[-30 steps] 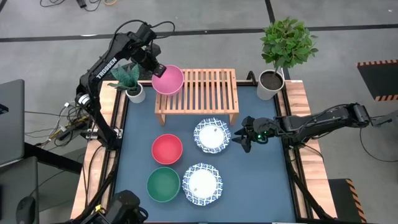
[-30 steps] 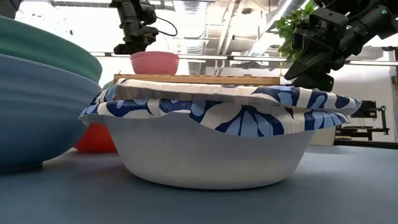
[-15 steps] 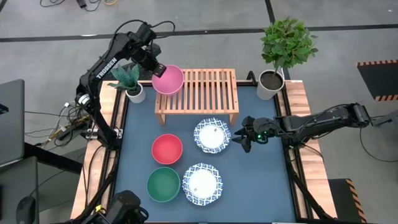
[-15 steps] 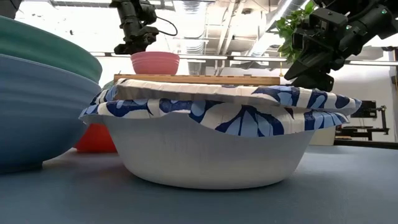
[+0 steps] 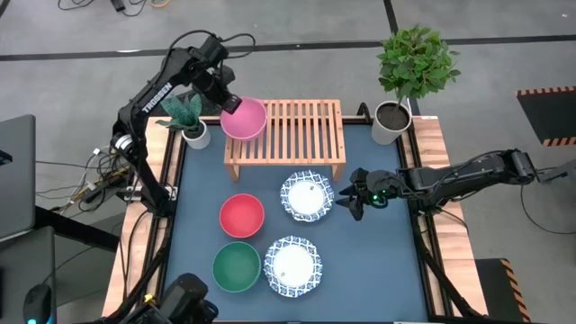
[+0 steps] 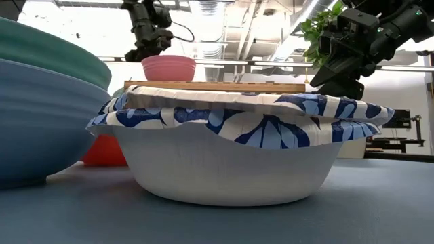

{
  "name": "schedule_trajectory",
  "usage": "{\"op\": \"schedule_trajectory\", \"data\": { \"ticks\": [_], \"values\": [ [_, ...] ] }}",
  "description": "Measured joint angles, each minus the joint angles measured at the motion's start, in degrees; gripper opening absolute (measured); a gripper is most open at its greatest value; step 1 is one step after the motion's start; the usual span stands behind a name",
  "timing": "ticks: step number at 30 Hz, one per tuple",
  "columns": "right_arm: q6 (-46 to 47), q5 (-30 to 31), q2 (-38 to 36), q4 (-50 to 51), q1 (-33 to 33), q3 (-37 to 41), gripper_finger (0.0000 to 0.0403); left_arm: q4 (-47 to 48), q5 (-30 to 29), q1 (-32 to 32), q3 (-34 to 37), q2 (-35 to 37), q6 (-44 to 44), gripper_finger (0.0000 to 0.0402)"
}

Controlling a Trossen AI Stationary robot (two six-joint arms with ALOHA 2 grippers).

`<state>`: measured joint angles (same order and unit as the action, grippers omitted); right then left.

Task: Place and stack bowls onto a shelf
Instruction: Put the pink bowl on the shelf, then stack the orange bowl on top of the pink bowl on the shelf

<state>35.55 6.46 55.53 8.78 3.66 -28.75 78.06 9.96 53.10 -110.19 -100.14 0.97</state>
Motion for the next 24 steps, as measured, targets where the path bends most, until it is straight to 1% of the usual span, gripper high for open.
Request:
{"op": "schedule_trajectory", "data": {
  "ticks": [9,15,18,24],
  "values": [
    [0.37,-0.02,0.0,0.04,0.0,-0.01,0.0226,0.65,0.14,-0.63,0.02,-1.02,-0.59,0.0],
    [0.4,-0.04,0.0,0.07,0.0,-0.01,0.0226,0.55,-0.93,-0.74,0.02,-1.02,-1.75,0.0004],
    [0.42,-0.04,0.0,0.09,0.0,-0.01,0.0226,0.16,-1.66,-1.04,0.02,-1.05,-2.71,0.0026],
    [0.43,-0.08,-0.01,0.09,0.0,0.0,0.0226,0.02,-1.34,-1.07,0.02,-1.07,-3.36,0.0106]
  ]
}}
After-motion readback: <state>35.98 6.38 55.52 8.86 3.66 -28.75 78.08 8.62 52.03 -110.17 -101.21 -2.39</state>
